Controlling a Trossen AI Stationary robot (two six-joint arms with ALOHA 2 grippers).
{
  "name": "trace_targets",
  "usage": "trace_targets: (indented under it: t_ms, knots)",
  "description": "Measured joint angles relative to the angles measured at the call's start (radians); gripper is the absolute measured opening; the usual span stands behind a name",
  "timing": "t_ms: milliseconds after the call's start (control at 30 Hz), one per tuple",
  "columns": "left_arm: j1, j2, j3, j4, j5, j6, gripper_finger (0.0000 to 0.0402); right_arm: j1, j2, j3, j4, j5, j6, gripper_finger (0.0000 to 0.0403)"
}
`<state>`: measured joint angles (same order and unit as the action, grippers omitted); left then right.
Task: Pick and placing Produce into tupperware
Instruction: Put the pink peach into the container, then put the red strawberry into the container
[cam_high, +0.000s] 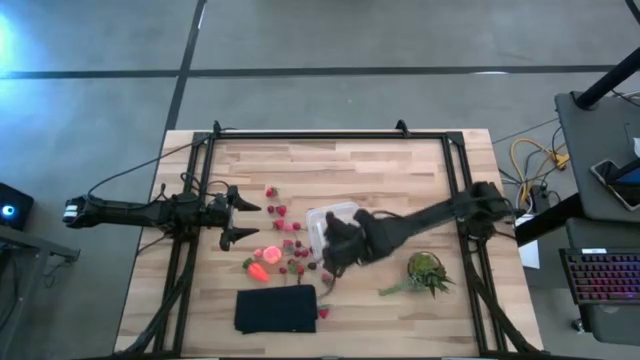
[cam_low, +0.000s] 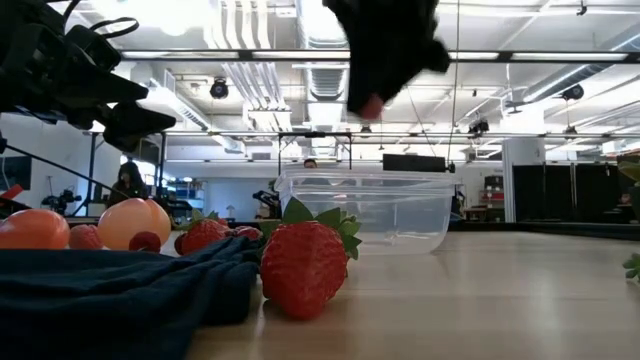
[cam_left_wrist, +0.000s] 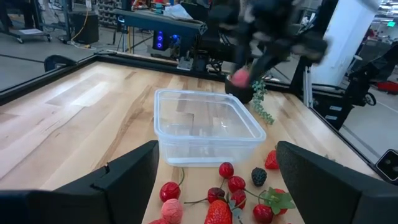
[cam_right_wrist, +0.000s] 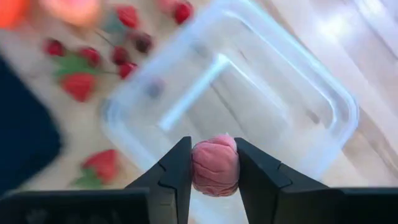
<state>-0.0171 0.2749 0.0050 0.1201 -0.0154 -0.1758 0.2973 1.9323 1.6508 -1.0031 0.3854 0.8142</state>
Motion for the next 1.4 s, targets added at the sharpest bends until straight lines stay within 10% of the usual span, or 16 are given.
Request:
trace_targets:
  t_ms: [700, 933, 1400]
  knots:
    - [0.0, 0.001, 0.0, 0.0, 0.0, 0.0, 0.031, -0.026, 0.001, -0.055, 0.096, -0.121, -0.168, 0.0272]
    - [0.0, 0.001, 0.0, 0.0, 0.0, 0.0, 0.031, 0.137, 0.005, -0.033, 0.224, -0.127, -0.411, 0.0268]
    - [0.0, 0.001, 0.0, 0.001, 0.0, 0.0, 0.031, 0.276, 0.243, 0.091, 0.264, -0.209, -0.31, 0.0269]
